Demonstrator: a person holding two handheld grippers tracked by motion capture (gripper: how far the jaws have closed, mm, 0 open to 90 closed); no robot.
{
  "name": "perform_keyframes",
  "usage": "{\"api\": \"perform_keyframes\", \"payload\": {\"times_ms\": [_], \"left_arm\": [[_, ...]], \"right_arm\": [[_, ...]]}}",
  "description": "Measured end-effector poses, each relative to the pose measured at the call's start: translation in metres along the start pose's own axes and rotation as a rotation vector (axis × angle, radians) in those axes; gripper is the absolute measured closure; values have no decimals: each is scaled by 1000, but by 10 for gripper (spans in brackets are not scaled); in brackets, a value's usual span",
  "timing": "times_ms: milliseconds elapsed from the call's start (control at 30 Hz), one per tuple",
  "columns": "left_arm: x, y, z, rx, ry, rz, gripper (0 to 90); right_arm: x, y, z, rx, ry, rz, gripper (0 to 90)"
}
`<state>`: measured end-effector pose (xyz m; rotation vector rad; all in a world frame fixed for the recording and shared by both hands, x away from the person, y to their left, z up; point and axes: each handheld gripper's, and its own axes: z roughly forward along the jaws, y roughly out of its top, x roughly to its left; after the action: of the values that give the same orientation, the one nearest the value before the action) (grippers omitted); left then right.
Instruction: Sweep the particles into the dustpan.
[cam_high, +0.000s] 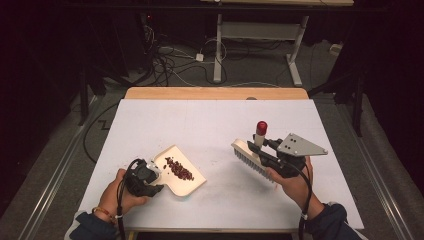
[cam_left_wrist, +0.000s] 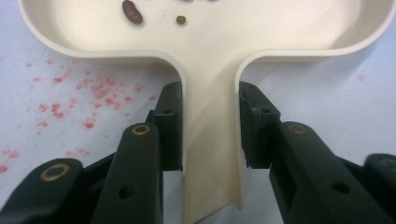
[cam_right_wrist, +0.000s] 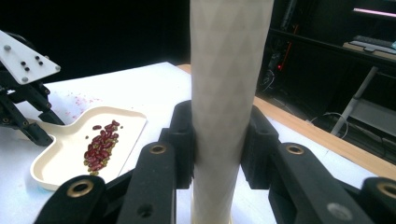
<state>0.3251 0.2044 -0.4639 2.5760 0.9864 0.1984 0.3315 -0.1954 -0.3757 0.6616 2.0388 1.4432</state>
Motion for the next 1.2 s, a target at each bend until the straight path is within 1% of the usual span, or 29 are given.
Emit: {"api": "perform_keyframes", "payload": {"times_ms": [100, 167, 200, 267, 333, 400, 467, 533, 633, 833, 967, 1100, 1200], "left_arm": [[1, -5, 0, -32, -6, -32, 642], [0, -8, 0, -51, -5, -48, 642], [0, -9, 1, -56, -2, -50, 642], [-1, -9, 0, -61, 7, -53, 642], [-1, -9, 0, -60, 10, -54, 643], [0, -9, 0, -56, 1, -75, 643], [1, -9, -1, -51, 7, -85, 643], [2, -10, -2, -51, 18, -97, 643], [4, -12, -2, -52, 19, -107, 643], [5, -13, -3, -60, 22, -128, 643], [6, -16, -4, -64, 23, -139, 643], [8, -19, -6, -73, 27, -158, 643], [8, -22, -6, -81, 29, -173, 642]], "right_arm": [[-1, 1, -1, 2, 4, 5, 707], [-2, 3, -2, -4, 8, 9, 707], [-3, 3, -3, -9, 15, 2, 707], [-3, 4, -5, -10, 26, 7, 707], [-4, 4, -7, -3, 34, -2, 707], [-6, 5, -9, 4, 47, 1, 707], [-9, 6, -13, 15, 72, 6, 707], [-11, 7, -18, 28, 85, 5, 707], [-15, 6, -26, 38, 94, 5, 707], [-24, 1, -45, 61, 74, 4, 707], [-30, -4, -57, 86, 78, 1, 707], [-36, -8, -69, 106, 101, 8, 707], [-38, -10, -78, 118, 122, 15, 707]]}}
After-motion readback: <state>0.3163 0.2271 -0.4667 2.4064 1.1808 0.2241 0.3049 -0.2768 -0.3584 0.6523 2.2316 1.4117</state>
